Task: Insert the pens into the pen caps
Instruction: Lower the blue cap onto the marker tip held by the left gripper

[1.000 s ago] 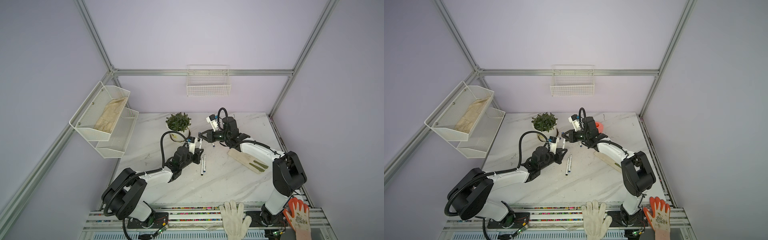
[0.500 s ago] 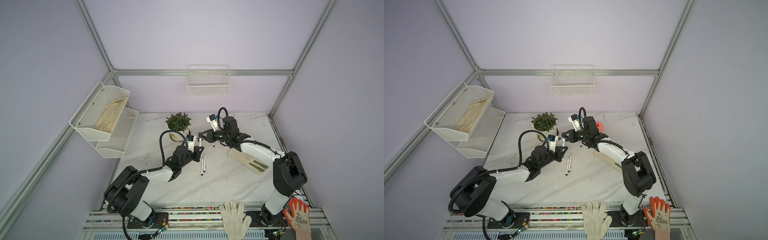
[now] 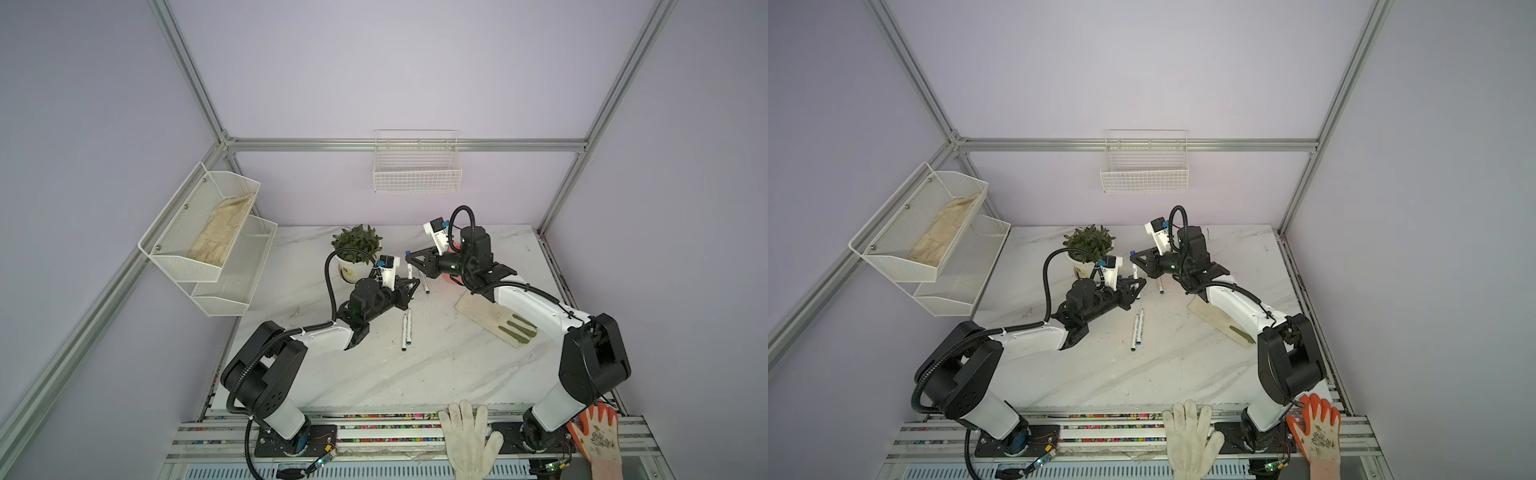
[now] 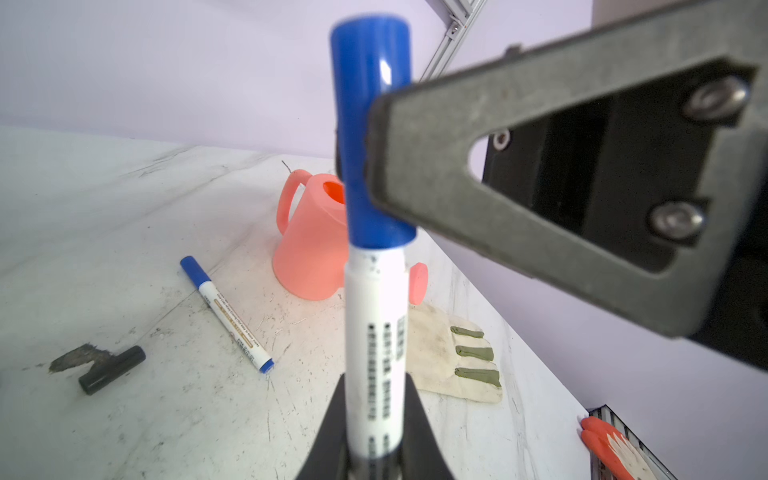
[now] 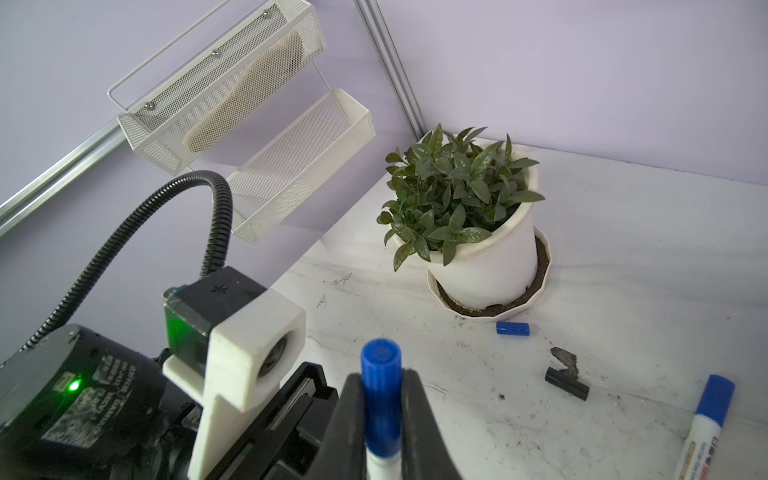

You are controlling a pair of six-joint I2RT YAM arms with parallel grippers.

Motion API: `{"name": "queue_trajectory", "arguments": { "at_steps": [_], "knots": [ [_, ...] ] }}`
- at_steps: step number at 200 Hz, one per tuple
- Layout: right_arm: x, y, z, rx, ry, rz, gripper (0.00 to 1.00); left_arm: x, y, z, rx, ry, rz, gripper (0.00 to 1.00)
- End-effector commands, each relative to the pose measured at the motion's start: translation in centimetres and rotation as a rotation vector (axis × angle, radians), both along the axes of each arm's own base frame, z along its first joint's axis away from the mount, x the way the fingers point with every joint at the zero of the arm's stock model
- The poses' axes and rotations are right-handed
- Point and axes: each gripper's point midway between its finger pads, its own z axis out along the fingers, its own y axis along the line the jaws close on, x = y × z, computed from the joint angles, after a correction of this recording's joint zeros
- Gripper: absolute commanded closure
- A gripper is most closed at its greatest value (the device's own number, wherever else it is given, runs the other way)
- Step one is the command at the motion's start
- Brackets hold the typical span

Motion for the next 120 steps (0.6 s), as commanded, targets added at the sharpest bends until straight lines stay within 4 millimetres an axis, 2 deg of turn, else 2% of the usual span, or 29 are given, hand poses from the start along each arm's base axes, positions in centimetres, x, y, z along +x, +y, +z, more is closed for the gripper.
{"name": "queue_trajectory", "arguments": {
  "at_steps": [1, 23, 72, 85, 120],
  "knots": [
    [-8.3, 1.2, -5.5, -0.068, 0.276, 0.283, 1.0, 3.7, 3.0, 13.0, -0.191, -0.307, 0.195, 1.0],
    [-8.3, 1.1, -5.8, -0.079, 0.281, 0.281, 1.0, 3.7, 3.3, 13.0, -0.179, -0.336, 0.22, 1.0],
    [-7.1, 1.3, -3.8, -0.06, 0.195, 0.238, 1.0, 2.6, 3.3, 11.1, -0.114, -0.396, 0.266, 1.0],
    [-6.9, 1.3, -3.5, -0.059, 0.179, 0.23, 0.95, 2.0, 3.3, 10.8, -0.118, -0.419, 0.263, 1.0],
    [-6.0, 1.3, -2.0, -0.046, 0.137, 0.195, 0.91, 1.1, 2.4, 9.8, -0.07, -0.449, 0.235, 1.0]
  ]
}}
